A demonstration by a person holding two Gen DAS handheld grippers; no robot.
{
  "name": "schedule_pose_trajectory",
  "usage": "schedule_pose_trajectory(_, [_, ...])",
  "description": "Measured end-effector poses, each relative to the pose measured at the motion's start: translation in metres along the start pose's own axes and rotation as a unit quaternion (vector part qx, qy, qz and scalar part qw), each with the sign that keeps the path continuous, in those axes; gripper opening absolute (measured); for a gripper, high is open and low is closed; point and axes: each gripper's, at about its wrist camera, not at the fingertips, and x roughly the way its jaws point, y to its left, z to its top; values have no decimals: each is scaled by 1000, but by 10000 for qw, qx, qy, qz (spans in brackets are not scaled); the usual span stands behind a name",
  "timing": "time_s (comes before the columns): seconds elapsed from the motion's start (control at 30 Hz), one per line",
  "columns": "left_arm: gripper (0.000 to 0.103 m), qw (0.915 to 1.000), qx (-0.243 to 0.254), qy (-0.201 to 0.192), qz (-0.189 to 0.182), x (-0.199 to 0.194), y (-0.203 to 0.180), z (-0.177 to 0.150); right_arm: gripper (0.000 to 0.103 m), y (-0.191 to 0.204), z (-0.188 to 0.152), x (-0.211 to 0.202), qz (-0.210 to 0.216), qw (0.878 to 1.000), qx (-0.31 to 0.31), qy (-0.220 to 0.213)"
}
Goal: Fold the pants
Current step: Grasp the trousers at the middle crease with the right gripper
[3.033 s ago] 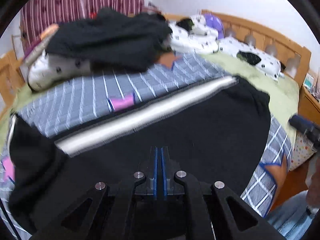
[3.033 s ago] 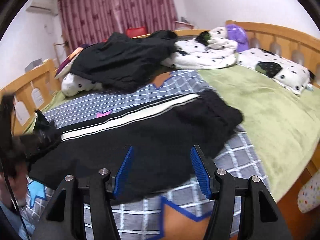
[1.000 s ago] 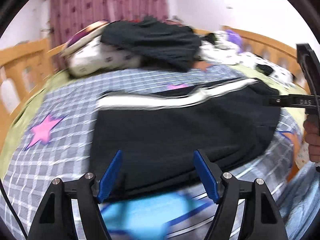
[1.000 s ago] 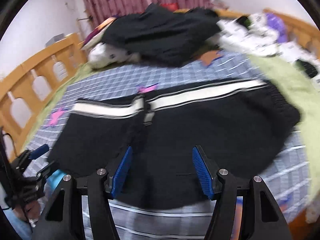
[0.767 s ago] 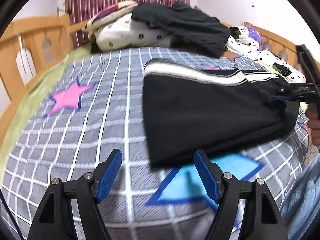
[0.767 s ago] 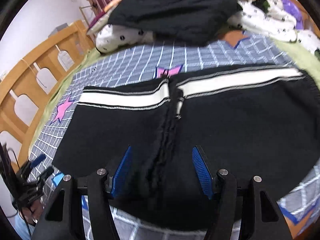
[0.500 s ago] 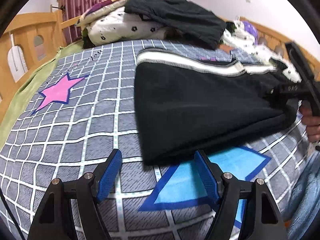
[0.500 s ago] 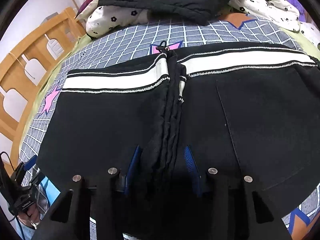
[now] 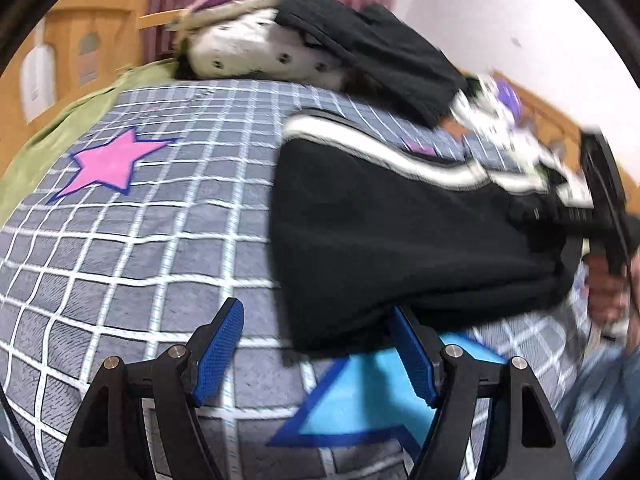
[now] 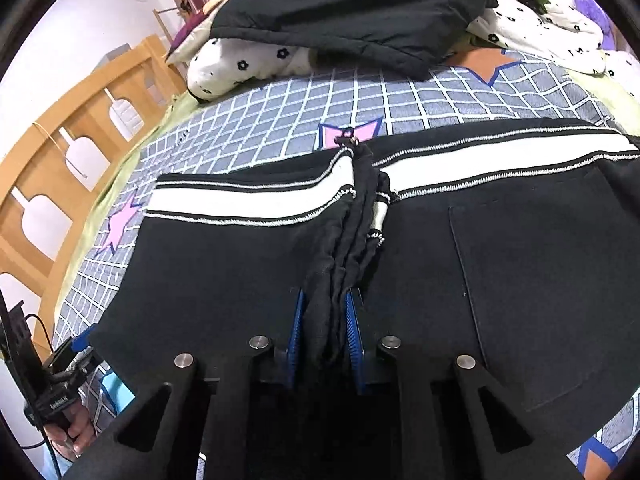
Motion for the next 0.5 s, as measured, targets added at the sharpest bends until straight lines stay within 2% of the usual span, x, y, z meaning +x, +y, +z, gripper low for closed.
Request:
schedule_pose_trajectory(0.07, [72, 9992, 325, 134, 198, 7, -14, -2, 32, -1, -1, 5, -82, 9999, 15, 96])
schedule_pose_trajectory(0.13, [72, 9978, 444, 133, 471, 13, -23, 3, 36, -3, -5, 13, -208, 9995, -28, 240])
schedule_pose_trajectory(0.2, [72, 9965, 303, 194, 759, 21, -26, 13, 36, -1, -9, 24, -254, 9990, -64, 371])
schedule_pose_trajectory(0.23, [72, 9965, 202, 177, 790, 22, -25, 16, 38, 1, -9, 28, -285, 9989, -85, 376])
schedule_pose_trajectory(0.27, [66, 9968, 45, 86, 791, 23, -22, 20, 38, 3, -8, 30, -318, 9988, -107, 346])
schedule_pose_trajectory(0.3, [48, 9960, -133, -73, 879, 22, -16, 22, 34, 7, -5, 32, -380, 9987, -143, 293])
schedule_pose_trajectory(0.33, [35, 9939, -246, -162, 1061, 19, -9, 23, 16, 9, -3, 32, -382, 9988, -153, 250])
schedule_pose_trajectory(0.37, [29, 9939, -329, -222, 1029, 15, -4, 22, 13, 11, 2, 28, -329, 9993, -166, 111])
schedule_pose_trajectory(0.43, [29, 9940, -631, -478, 749, 0, 11, 14, 12, 16, 11, 6, -44, 9992, -222, -338])
schedule_pose_trajectory(0.5, [29, 9950, -710, -371, 589, -2, 21, 7, 12, 23, 15, -18, 273, 9956, -404, -804])
